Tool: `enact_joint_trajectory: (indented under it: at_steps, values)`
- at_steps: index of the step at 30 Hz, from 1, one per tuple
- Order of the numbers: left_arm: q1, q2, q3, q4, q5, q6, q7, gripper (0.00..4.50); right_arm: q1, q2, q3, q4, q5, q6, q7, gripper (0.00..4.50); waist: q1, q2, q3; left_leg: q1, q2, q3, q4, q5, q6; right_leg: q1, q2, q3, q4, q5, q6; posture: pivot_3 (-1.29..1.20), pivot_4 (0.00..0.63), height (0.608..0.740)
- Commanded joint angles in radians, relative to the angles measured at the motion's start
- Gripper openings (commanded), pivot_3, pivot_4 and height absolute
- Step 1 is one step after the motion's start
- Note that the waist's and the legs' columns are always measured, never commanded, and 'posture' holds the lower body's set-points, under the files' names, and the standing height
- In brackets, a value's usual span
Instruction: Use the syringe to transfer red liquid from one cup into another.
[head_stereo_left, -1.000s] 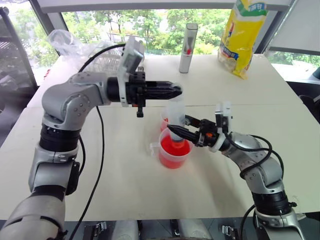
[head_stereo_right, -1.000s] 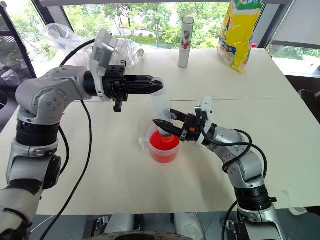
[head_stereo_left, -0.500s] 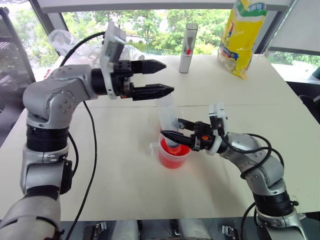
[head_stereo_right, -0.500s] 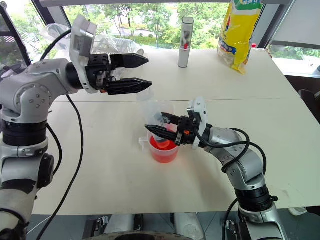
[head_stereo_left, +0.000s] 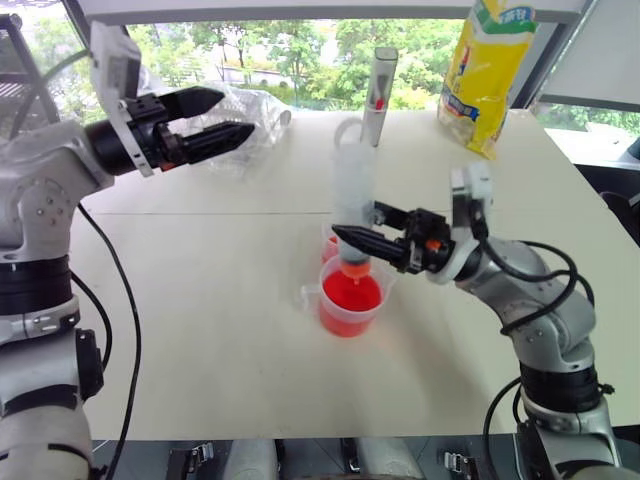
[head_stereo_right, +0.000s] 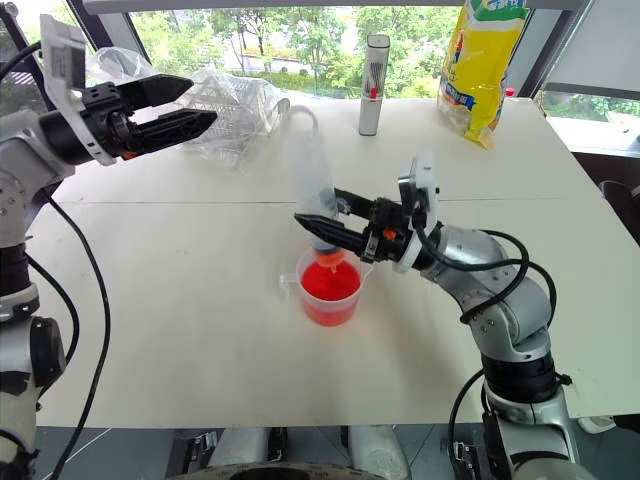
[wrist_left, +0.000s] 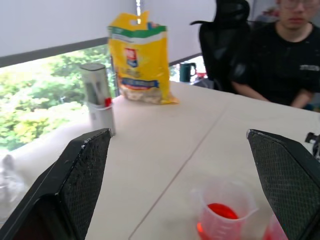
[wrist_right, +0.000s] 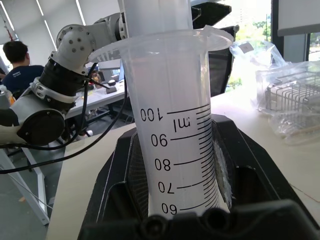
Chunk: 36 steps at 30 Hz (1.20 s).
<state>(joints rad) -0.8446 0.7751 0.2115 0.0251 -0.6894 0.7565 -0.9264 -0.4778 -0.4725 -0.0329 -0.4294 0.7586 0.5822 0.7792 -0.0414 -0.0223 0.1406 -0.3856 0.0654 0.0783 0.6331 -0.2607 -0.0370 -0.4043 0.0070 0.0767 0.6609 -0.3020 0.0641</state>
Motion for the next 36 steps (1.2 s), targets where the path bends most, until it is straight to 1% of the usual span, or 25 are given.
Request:
enact_joint_trajectory:
  at_steps: [1,3,7,10,12,14,19,22,27,33,36]
  values:
    - [0.026,-0.012,0.002,-0.033,0.010,-0.031,0.005,4.44,-0.143,0.010,-0.049,0.117,-0.005,-0.042,0.002,1.37,-0.002,0.000,0.000,0.000,0.000,0.000,0.000,0.000,0.000,0.000,0.000,0.000,0.000,0.000,0.000,0.00,0.150,0.740]
    - [0.036,-0.028,-0.003,-0.051,0.008,-0.030,0.013,4.44,-0.213,0.018,-0.038,0.218,-0.039,-0.077,0.028,1.37,-0.001,0.000,0.000,0.000,0.000,0.000,0.000,0.000,0.000,0.000,0.000,0.000,0.001,0.000,0.000,0.00,0.150,0.740]
    - [0.048,-0.047,-0.007,-0.083,0.002,-0.023,0.024,4.44,-0.299,0.041,-0.017,0.390,-0.104,-0.157,0.082,1.37,-0.001,0.000,0.000,-0.001,0.000,0.000,-0.001,0.000,0.000,-0.001,0.001,0.000,0.000,0.000,0.000,0.00,0.150,0.740]
    - [0.056,-0.067,-0.008,-0.123,-0.013,-0.009,0.045,4.44,-0.365,0.088,0.009,0.567,-0.182,-0.263,0.120,1.37,-0.004,0.000,0.000,-0.002,0.000,0.000,-0.001,0.000,0.000,-0.002,0.000,0.001,0.000,0.000,0.000,0.00,0.150,0.740]
    - [0.040,-0.090,-0.014,-0.145,-0.025,-0.001,0.060,4.44,-0.372,0.122,0.023,0.656,-0.227,-0.334,0.138,1.37,-0.004,0.000,0.000,-0.001,0.000,0.001,0.000,0.000,0.000,-0.003,0.000,0.001,0.001,0.000,0.000,0.00,0.150,0.740]
    - [0.017,-0.106,-0.022,-0.152,-0.032,0.001,0.061,4.44,-0.366,0.145,0.028,0.704,-0.255,-0.379,0.150,1.37,-0.003,0.000,0.000,-0.001,0.000,0.000,-0.001,0.000,0.000,-0.002,0.000,0.001,0.001,0.000,0.000,0.00,0.150,0.740]
    - [-0.060,-0.113,-0.049,-0.117,-0.032,-0.004,0.032,4.44,-0.342,0.167,0.033,0.736,-0.292,-0.431,0.167,1.37,-0.002,0.000,0.000,-0.002,0.001,0.000,0.000,0.000,0.000,-0.003,-0.001,0.001,0.001,0.000,0.000,0.00,0.150,0.740]
    - [-0.113,-0.137,-0.073,-0.077,-0.014,-0.023,0.016,4.44,-0.331,0.173,0.030,0.730,-0.298,-0.433,0.167,1.37,-0.003,0.000,0.000,-0.002,0.000,0.000,0.000,0.000,0.000,-0.002,-0.001,0.000,0.002,0.000,0.000,0.00,0.150,0.740]
    - [-0.198,-0.210,-0.122,0.012,0.034,-0.078,0.012,4.44,-0.317,0.176,0.028,0.706,-0.301,-0.426,0.164,1.37,-0.003,0.000,0.000,-0.001,0.000,0.000,0.000,0.000,0.000,-0.002,0.000,0.000,0.002,0.000,0.000,0.00,0.150,0.740]
    - [-0.260,-0.289,-0.167,0.130,0.092,-0.139,-0.001,4.44,-0.306,0.176,0.030,0.690,-0.306,-0.423,0.162,1.37,-0.004,0.001,0.000,-0.001,0.000,0.000,0.000,0.000,-0.001,-0.002,0.001,0.001,0.002,0.000,0.000,0.00,0.150,0.740]
    - [-0.276,-0.311,-0.177,0.166,0.110,-0.156,-0.012,4.44,-0.307,0.177,0.031,0.690,-0.308,-0.422,0.162,1.37,-0.004,0.001,0.000,-0.001,0.000,0.001,0.000,0.000,-0.001,-0.003,0.001,0.001,0.002,0.000,0.000,0.00,0.150,0.740]
